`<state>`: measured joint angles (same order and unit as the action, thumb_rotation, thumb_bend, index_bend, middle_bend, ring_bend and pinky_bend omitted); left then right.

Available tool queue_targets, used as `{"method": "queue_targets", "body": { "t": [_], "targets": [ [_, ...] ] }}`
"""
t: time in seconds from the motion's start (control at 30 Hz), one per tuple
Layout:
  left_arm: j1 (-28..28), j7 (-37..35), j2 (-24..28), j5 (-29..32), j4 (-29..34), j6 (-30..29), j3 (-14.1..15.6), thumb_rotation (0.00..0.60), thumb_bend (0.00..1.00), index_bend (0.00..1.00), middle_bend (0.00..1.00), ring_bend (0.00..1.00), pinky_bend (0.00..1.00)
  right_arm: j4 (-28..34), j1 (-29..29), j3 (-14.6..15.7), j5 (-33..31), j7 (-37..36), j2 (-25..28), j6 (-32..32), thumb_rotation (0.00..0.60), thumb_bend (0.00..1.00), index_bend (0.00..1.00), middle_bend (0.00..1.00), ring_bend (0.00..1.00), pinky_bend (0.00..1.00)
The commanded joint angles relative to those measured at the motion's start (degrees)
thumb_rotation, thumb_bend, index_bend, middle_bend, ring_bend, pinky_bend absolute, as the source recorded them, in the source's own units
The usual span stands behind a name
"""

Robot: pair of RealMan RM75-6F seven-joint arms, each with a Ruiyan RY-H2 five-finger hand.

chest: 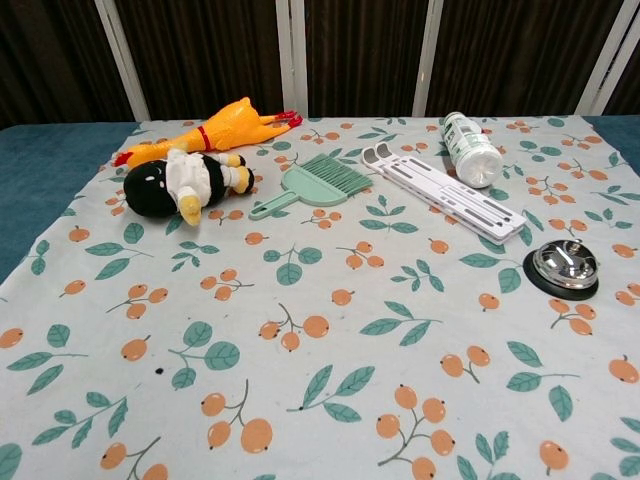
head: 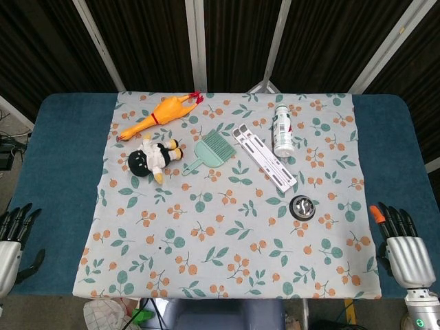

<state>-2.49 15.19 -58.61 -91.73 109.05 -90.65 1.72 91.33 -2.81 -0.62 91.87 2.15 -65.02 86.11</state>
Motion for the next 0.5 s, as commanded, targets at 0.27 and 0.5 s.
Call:
{"method": "queue_targets", "body": {
  "t": [0.27,0.5],
  "targets": [
    [0.66,0.79,-0.45,2.05,0.13,1.37,-0.69,0.6,0.52,0.09,0.0,0.0,0.0,2.35,-5.51,-1.36,1.28,1.58,-3.48,-6.19,0.6,1.0,0.0,0.0,0.0,0.0],
    [0.83,1.14,-0.54,2.96,0.11,1.66,-0.99,0.6,0.52,0.09,0.0,0.0,0.0,1.06,-11.04,-5.65,-3.27,3.27,-7.04,-12.45,0.6,1.0,0.0,0.0,0.0,0.0]
  ]
}}
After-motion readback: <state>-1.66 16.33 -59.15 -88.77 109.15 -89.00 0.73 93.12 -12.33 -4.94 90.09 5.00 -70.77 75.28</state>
